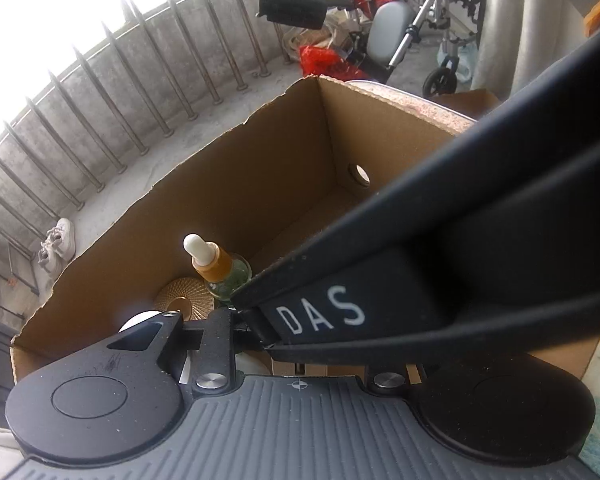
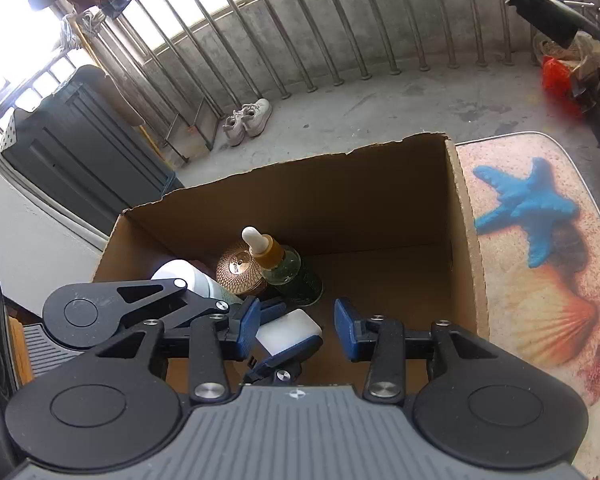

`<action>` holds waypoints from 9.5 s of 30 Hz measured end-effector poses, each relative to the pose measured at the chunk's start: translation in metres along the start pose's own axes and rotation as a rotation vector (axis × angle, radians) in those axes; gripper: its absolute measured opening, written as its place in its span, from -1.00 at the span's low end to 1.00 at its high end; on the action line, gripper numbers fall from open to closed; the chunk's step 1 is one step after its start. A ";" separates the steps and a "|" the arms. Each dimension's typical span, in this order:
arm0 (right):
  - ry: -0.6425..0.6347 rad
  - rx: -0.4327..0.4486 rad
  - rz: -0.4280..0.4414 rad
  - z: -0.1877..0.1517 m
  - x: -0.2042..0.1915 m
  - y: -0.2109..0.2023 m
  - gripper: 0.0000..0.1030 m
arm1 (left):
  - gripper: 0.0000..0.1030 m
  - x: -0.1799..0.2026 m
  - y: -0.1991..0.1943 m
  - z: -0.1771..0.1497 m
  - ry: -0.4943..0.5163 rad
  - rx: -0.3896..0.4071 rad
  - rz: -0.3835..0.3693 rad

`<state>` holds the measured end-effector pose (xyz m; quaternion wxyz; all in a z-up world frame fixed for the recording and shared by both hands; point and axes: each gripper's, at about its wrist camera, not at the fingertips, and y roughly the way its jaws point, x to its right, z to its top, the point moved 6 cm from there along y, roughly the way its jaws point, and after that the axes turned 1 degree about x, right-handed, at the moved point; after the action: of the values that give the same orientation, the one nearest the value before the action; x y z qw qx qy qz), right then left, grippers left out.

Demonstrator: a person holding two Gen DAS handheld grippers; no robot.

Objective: Organize rigid objects

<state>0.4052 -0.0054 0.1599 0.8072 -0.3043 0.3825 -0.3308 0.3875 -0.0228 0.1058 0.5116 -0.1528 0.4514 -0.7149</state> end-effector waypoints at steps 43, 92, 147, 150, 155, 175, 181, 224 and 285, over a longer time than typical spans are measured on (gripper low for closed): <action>-0.234 0.129 0.082 -0.147 -0.015 -0.128 -0.02 | -0.59 0.092 -0.102 -0.168 -0.216 0.196 -0.157; -0.120 0.125 0.264 -0.145 -0.036 -0.122 -0.59 | -0.72 0.073 -0.195 -0.133 0.042 0.493 0.178; -0.242 0.043 0.064 -0.064 -0.058 -0.044 -0.03 | -0.61 -0.081 -0.073 -0.077 -0.006 -0.160 -0.009; -0.215 0.052 0.053 -0.064 -0.047 -0.050 -0.03 | -0.61 -0.079 -0.055 -0.076 -0.060 -0.248 -0.067; -0.195 0.059 0.061 -0.063 -0.033 -0.050 -0.03 | -0.56 -0.071 -0.027 -0.091 -0.025 -0.390 -0.047; -0.188 0.132 0.035 -0.067 -0.029 -0.062 -0.03 | -0.06 -0.067 -0.128 -0.102 -0.107 -0.122 0.041; -0.209 0.178 0.006 -0.083 -0.028 -0.093 -0.03 | -0.06 -0.036 -0.172 -0.119 -0.090 0.166 0.078; 0.037 -0.047 0.250 -0.213 -0.024 -0.091 0.26 | -0.73 0.120 -0.169 -0.206 -0.178 0.390 -0.037; 0.027 -0.058 0.232 -0.053 -0.055 0.005 -0.18 | -0.68 -0.077 -0.027 -0.103 0.333 -0.519 0.077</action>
<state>0.3363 0.0275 0.1516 0.8258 -0.2766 0.4354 -0.2279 0.3349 0.0967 0.0901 0.4014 -0.1417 0.7019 -0.5711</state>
